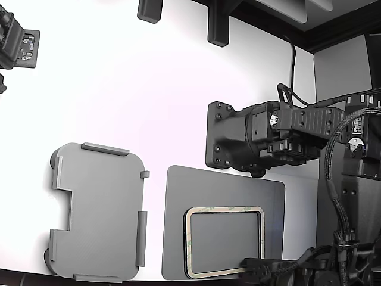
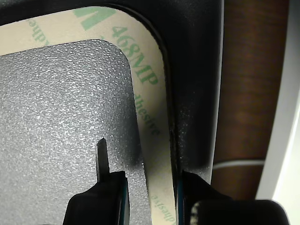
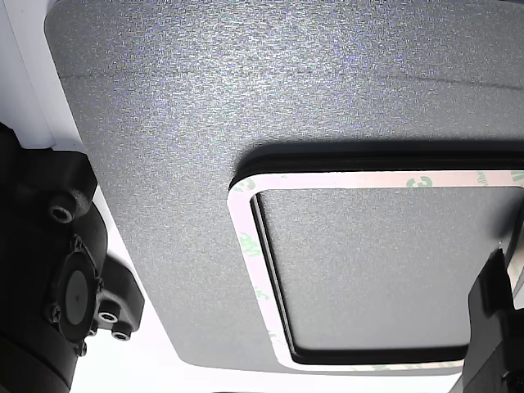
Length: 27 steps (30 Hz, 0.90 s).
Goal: Grab top frame and put it into gray box.
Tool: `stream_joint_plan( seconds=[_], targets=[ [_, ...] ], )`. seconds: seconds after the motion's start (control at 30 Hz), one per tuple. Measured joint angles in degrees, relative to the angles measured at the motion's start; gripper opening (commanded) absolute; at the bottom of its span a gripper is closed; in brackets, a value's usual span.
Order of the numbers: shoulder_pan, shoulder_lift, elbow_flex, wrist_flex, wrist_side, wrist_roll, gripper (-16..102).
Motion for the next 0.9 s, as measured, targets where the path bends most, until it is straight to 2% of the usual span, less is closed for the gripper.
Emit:
stream_joint_plan(
  seconds=[0.3, 0.33, 0.43, 0.67, 0.9],
  targets=[
    [0.09, 0.00, 0.18, -1.32, -0.09, -1.05, 17],
    [0.09, 0.00, 0.18, -1.58, -0.09, -1.32, 13],
    [0.09, 0.26, 0.53, -2.20, -0.18, -2.02, -10],
    [0.09, 0.70, 0.79, -2.64, -0.26, -3.60, -11],
    [0.09, 2.20, -3.16, 3.34, 0.88, -3.69, -11]
  ],
)
